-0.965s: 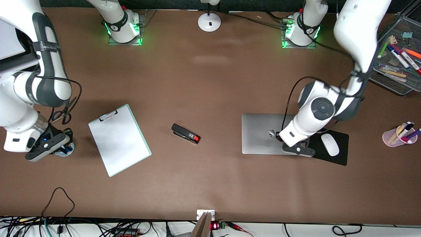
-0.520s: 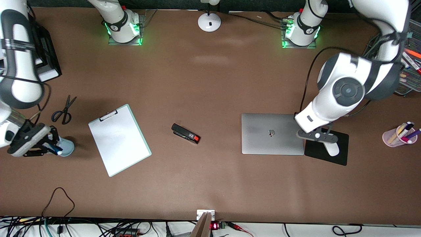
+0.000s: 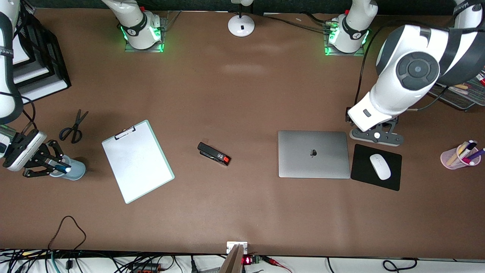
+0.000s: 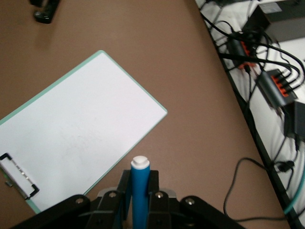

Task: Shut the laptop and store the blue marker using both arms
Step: 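Carry the marker to the blue cup while the left gripper withdraws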

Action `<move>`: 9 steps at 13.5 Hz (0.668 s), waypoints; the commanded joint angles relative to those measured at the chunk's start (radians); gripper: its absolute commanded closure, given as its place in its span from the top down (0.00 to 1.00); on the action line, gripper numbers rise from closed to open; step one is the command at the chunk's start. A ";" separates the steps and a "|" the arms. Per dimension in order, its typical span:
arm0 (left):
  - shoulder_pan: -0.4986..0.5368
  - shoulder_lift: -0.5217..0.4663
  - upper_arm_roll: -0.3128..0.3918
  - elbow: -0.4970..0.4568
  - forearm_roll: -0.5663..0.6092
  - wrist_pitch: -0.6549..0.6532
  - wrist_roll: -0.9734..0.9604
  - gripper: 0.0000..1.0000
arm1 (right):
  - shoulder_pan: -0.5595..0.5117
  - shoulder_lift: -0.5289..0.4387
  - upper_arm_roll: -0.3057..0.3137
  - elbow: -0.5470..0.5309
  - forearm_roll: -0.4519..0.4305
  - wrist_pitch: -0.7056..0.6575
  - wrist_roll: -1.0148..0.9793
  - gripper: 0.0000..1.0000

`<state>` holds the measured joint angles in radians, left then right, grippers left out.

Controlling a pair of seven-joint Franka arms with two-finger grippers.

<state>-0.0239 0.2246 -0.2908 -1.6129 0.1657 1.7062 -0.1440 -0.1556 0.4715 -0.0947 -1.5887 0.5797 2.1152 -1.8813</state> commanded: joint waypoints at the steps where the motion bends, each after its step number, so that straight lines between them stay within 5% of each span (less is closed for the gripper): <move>1: 0.015 -0.033 0.005 0.046 -0.078 -0.026 0.018 1.00 | -0.051 0.030 0.013 0.041 0.049 -0.101 -0.154 0.05; 4: 0.028 -0.025 0.012 0.161 -0.074 -0.111 0.007 1.00 | -0.097 0.067 0.015 0.087 0.069 -0.203 -0.312 0.05; 9: 0.090 -0.042 0.040 0.151 -0.087 -0.109 0.024 1.00 | -0.163 0.205 0.015 0.279 0.121 -0.466 -0.387 0.05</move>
<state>0.0585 0.1926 -0.2724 -1.4619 0.1015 1.6082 -0.1438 -0.2803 0.6073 -0.0941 -1.3967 0.6583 1.7119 -2.2331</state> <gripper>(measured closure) 0.000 0.819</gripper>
